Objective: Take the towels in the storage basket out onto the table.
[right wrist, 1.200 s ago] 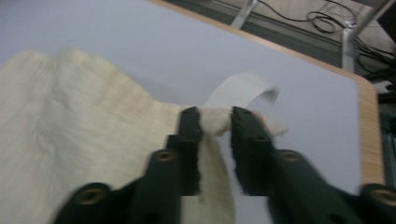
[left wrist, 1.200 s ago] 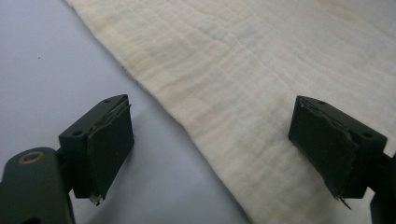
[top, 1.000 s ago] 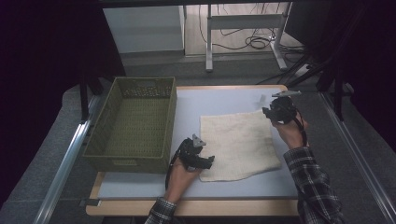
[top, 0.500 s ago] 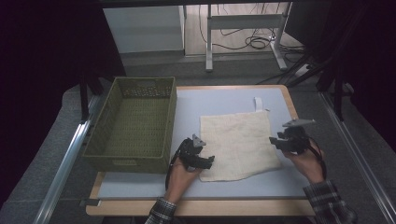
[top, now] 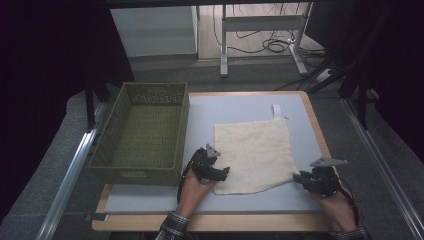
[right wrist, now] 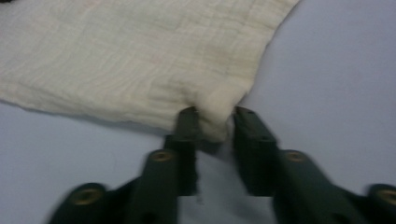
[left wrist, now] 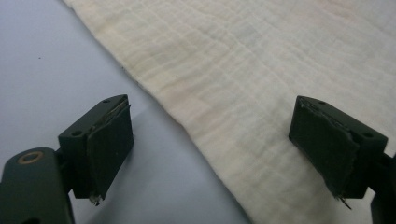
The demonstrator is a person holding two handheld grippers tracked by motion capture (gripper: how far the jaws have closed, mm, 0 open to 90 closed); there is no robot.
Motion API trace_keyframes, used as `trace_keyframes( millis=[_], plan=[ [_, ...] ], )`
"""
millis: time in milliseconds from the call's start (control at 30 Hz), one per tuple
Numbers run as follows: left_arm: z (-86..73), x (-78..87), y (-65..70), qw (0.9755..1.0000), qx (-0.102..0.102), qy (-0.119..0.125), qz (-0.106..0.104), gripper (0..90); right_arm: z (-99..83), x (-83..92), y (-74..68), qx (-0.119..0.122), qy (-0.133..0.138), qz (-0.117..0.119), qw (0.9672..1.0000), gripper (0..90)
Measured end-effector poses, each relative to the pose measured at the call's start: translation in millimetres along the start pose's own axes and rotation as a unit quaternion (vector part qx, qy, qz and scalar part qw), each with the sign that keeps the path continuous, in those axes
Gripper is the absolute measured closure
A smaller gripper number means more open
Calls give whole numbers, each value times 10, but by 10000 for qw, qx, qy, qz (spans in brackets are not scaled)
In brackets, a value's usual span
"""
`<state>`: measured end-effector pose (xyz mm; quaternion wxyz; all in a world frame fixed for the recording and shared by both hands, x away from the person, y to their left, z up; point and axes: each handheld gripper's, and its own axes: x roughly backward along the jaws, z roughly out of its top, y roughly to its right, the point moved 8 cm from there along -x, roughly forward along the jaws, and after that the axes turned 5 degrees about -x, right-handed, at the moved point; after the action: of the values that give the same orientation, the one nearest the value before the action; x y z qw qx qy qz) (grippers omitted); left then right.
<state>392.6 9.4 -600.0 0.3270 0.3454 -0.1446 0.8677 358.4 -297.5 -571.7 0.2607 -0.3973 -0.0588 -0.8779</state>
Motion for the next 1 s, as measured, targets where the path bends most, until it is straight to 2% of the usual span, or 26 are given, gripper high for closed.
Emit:
trace_keyframes(
  millis=[67,167,200,267,367,467,567,667,733,800,933,1000],
  plan=[
    [0,0,0,10000,-1,-1,0,135,49,58,-30,62,135,-7,9999,838],
    [0,-1,0,10000,-2,3,-3,135,199,306,-82,204,415,-95,9989,827],
    [0,-1,1,10000,0,3,-4,135,240,396,-94,218,438,-102,9987,783],
    [0,0,0,10000,-2,0,-5,135,311,565,-81,281,545,-289,9977,685],
    [0,0,-1,10000,0,-1,-8,135,342,655,-17,254,623,-383,9970,609],
    [1,0,-1,10000,3,-2,-15,134,314,599,61,147,581,-430,9973,572],
    [3,6,3,10000,-9,-6,-23,136,278,435,90,91,482,-381,9981,546],
    [-5,93,100,9999,-16,56,-114,185,260,246,83,93,417,-370,9984,545],
    [-32,170,220,9995,-175,71,-248,236,233,145,58,91,352,-303,9989,545],
    [-88,258,310,9993,-305,48,-223,265,194,84,31,115,258,-288,9992,550],
    [-224,454,418,9985,-310,87,-438,335,91,84,-43,150,223,-226,9994,555],
    [-270,555,422,9985,-337,80,-432,362,22,101,-66,201,174,-234,9994,555]
  ],
)
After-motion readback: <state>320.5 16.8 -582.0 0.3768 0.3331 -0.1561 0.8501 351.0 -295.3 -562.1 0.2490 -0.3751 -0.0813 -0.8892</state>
